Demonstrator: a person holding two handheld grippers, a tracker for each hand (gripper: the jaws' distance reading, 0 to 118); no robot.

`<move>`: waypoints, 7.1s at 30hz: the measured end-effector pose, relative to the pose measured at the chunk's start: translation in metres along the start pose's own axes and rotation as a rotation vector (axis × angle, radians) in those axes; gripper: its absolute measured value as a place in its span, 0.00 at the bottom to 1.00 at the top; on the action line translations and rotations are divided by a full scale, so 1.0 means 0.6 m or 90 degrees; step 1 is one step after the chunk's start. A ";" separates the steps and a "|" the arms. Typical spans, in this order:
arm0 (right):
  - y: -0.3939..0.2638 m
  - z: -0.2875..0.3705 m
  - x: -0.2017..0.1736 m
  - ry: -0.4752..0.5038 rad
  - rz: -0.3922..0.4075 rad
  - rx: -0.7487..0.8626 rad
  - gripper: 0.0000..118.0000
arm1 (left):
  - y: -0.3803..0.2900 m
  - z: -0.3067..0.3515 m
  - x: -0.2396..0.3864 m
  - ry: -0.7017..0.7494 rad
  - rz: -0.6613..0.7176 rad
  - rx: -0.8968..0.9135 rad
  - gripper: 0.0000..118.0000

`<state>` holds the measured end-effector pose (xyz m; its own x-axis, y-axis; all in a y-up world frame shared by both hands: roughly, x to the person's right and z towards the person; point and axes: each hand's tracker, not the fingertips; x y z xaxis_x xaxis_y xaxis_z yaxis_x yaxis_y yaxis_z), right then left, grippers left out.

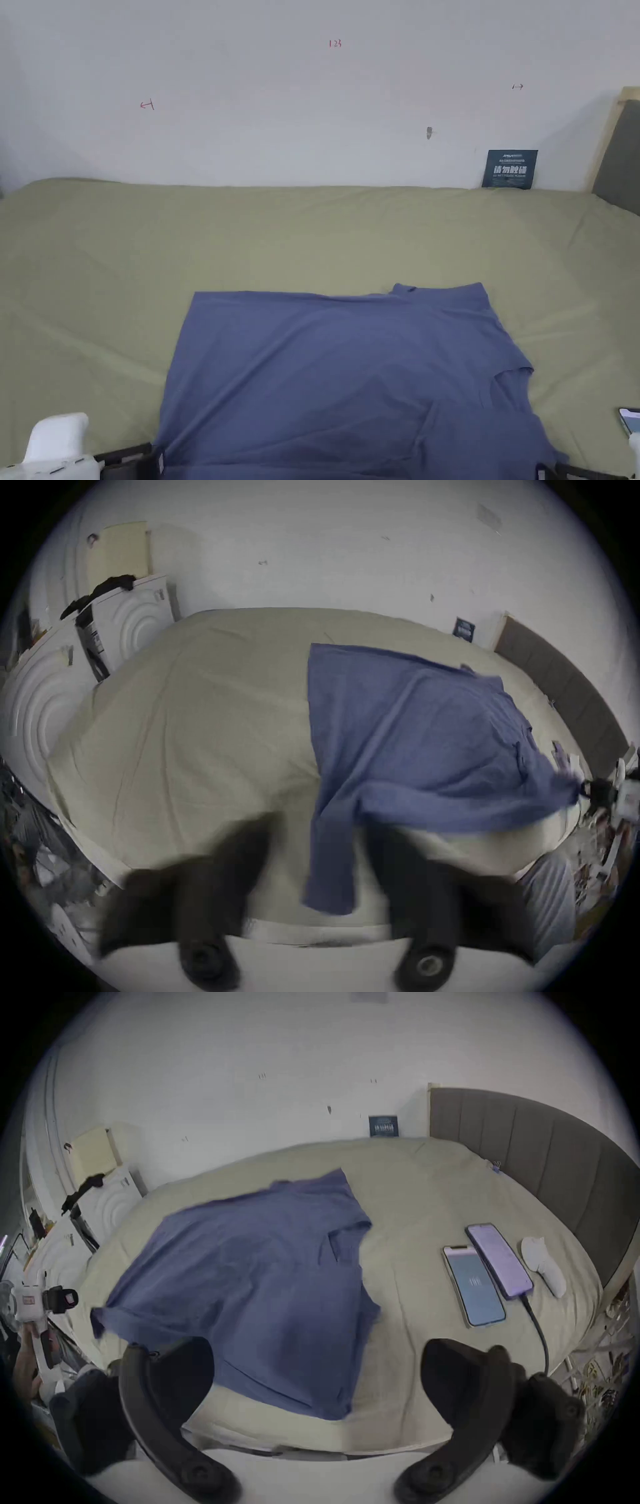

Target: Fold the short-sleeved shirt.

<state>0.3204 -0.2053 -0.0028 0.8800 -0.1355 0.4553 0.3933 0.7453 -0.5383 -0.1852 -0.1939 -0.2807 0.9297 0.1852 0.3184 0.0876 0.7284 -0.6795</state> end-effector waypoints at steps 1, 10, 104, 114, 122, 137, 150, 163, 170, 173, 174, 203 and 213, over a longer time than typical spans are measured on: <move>0.008 0.011 -0.009 0.016 -0.008 0.017 1.00 | -0.002 0.009 0.011 -0.007 0.012 -0.001 0.97; 0.037 0.067 -0.127 0.026 0.071 0.171 0.67 | 0.022 0.115 0.093 -0.011 -0.022 0.114 0.76; 0.117 -0.201 0.012 0.008 0.018 -0.066 0.01 | 0.129 -0.211 0.029 0.028 -0.040 -0.118 0.00; 0.108 -0.208 0.033 0.001 0.000 -0.089 0.01 | 0.133 -0.267 0.057 0.042 -0.041 -0.138 0.94; 0.108 -0.239 0.049 -0.007 0.002 -0.098 0.01 | 0.126 -0.326 0.062 0.042 -0.039 -0.203 0.45; 0.143 -0.338 0.072 -0.001 -0.003 -0.157 0.09 | 0.135 -0.315 0.065 0.040 -0.064 -0.199 0.07; 0.138 -0.217 0.051 0.021 0.003 -0.104 0.08 | 0.144 -0.254 0.058 0.039 -0.074 -0.182 0.07; -0.006 -0.048 0.052 0.048 -0.012 -0.125 0.08 | 0.018 -0.058 -0.003 0.022 -0.052 -0.187 0.07; -0.036 -0.045 0.046 0.039 -0.037 -0.143 0.90 | -0.002 -0.062 -0.028 -0.001 -0.027 -0.194 0.75; -0.023 -0.041 0.046 0.017 -0.029 -0.091 0.97 | 0.002 -0.055 -0.029 -0.032 -0.066 -0.149 1.00; -0.010 -0.039 0.045 0.013 -0.031 -0.075 0.96 | 0.013 -0.050 -0.030 -0.044 -0.064 -0.129 1.00; 0.197 -0.332 0.035 -0.026 0.044 -0.116 0.03 | 0.197 -0.435 0.017 0.094 -0.086 -0.194 0.70; 0.234 -0.438 0.051 -0.034 0.059 -0.221 0.87 | 0.214 -0.392 0.041 0.054 -0.095 -0.190 0.01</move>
<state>0.4723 -0.2763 -0.2506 0.9043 -0.0363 0.4253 0.3880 0.4853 -0.7835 -0.0666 -0.2510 -0.5158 0.9238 0.0264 0.3820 0.3147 0.5161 -0.7966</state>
